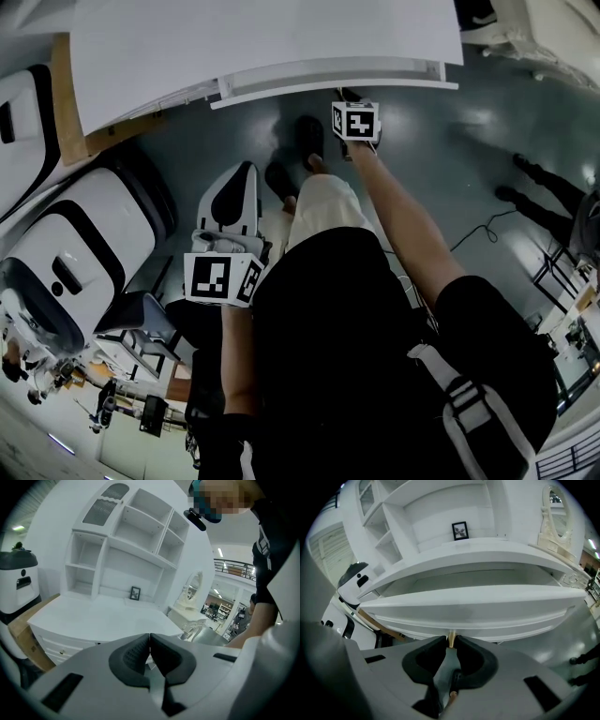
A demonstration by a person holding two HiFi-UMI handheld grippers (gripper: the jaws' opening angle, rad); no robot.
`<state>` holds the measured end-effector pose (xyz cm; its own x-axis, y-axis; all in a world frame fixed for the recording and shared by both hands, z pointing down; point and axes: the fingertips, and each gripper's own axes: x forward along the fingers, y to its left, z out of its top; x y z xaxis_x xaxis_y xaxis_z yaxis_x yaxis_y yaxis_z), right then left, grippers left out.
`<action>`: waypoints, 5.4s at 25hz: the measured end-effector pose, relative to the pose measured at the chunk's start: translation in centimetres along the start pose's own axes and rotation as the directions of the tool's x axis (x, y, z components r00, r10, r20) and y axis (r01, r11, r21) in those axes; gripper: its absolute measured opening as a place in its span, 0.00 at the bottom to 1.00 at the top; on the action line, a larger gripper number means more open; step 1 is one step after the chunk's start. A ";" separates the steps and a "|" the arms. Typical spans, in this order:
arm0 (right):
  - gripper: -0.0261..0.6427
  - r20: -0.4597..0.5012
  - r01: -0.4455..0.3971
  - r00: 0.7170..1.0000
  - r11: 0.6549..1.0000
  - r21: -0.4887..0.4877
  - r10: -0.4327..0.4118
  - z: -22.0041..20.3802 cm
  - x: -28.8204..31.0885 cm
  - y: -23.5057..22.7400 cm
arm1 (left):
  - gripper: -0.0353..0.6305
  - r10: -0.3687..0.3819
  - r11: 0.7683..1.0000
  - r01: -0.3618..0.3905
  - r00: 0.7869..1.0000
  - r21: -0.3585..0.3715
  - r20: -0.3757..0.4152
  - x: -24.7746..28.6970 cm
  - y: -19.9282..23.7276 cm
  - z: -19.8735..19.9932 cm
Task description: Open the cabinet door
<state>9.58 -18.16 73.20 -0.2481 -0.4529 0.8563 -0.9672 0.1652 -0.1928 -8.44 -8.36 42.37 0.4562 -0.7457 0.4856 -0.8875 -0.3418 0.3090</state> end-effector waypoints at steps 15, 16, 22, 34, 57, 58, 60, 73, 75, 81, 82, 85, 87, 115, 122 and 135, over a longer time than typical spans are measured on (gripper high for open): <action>0.17 0.015 0.042 0.999 0.999 0.007 -0.042 -4.6 -2.2 0.6 | 0.09 -0.066 0.997 0.067 0.998 0.037 -0.023 -2.9 -0.5 -1.9; 0.17 0.016 0.044 0.999 0.999 0.005 -0.044 -5.0 -2.4 0.7 | 0.09 -0.071 0.997 0.072 0.997 0.039 -0.027 -3.2 -0.5 -2.0; 0.17 0.019 0.068 0.997 0.998 0.011 -0.069 -7.5 -3.7 1.3 | 0.09 -0.103 0.993 0.106 0.994 0.056 -0.039 -4.6 -0.6 -2.9; 0.17 0.041 0.111 0.993 0.994 0.011 -0.111 -11.2 -5.6 1.8 | 0.09 -0.173 0.979 0.179 0.983 0.097 -0.067 -6.8 -1.6 -4.8; 0.17 0.058 0.141 0.988 0.989 0.041 -0.143 -16.6 -8.4 2.9 | 0.09 -0.269 0.950 0.279 0.959 0.138 -0.089 -10.3 -2.4 -7.6; 0.17 0.059 0.143 0.988 0.989 0.042 -0.146 -16.6 -8.4 2.9 | 0.09 -0.269 0.950 0.280 0.959 0.139 -0.089 -10.5 -2.3 -7.7; 0.17 0.063 0.146 0.987 0.988 0.040 -0.149 -16.6 -8.3 3.0 | 0.09 -0.270 0.949 0.280 0.959 0.142 -0.087 -10.9 -2.2 -7.7; 0.19 0.118 0.178 0.977 0.984 0.005 -0.177 -16.9 -12.6 4.0 | 0.09 -0.273 0.949 0.273 0.962 0.159 -0.022 -14.3 -1.9 -7.5; 0.19 0.140 0.178 0.974 0.984 0.004 -0.177 -17.1 -13.9 4.6 | 0.09 -0.273 0.950 0.273 0.962 0.152 -0.021 -15.0 -1.6 -8.0; 0.18 0.221 0.156 0.963 0.988 -0.002 -0.152 -16.1 -17.7 6.3 | 0.09 -0.267 0.954 0.267 0.964 0.135 -0.014 -15.9 -1.2 -8.5; 0.18 0.235 0.156 0.960 0.988 -0.002 -0.151 -15.8 -18.4 6.4 | 0.09 -0.266 0.954 0.265 0.964 0.136 -0.013 -16.0 -1.3 -8.4; 0.17 0.276 0.155 0.949 0.988 0.006 -0.151 -14.7 -20.7 6.6 | 0.09 -0.263 0.955 0.261 0.965 0.140 -0.007 -16.0 -1.6 -7.9; 0.17 0.303 0.148 0.942 0.989 0.003 -0.142 -13.9 -22.1 6.8 | 0.09 -0.259 0.956 0.256 0.966 0.146 0.002 -15.8 -2.0 -7.4; 0.10 0.653 -0.094 0.744 0.990 -0.103 0.138 -3.4 -44.0 10.4 | 0.09 -0.282 0.950 0.255 0.949 0.181 0.143 -14.9 -8.5 -1.3; 0.07 0.724 -0.119 0.660 0.979 -0.163 0.201 -1.5 -47.1 12.9 | 0.09 -0.284 0.949 0.251 0.943 0.189 0.172 -16.3 -7.2 0.0; 0.06 0.717 -0.104 0.661 0.973 -0.205 0.222 -1.4 -46.3 15.5 | 0.09 -0.286 0.949 0.250 0.941 0.193 0.182 -17.2 -4.5 0.5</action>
<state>6.18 6.60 31.24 -0.4172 -0.8908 0.1800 -0.9045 0.3876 -0.1780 -12.31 5.73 32.26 0.6709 -0.7083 0.2195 -0.7401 -0.6215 0.2567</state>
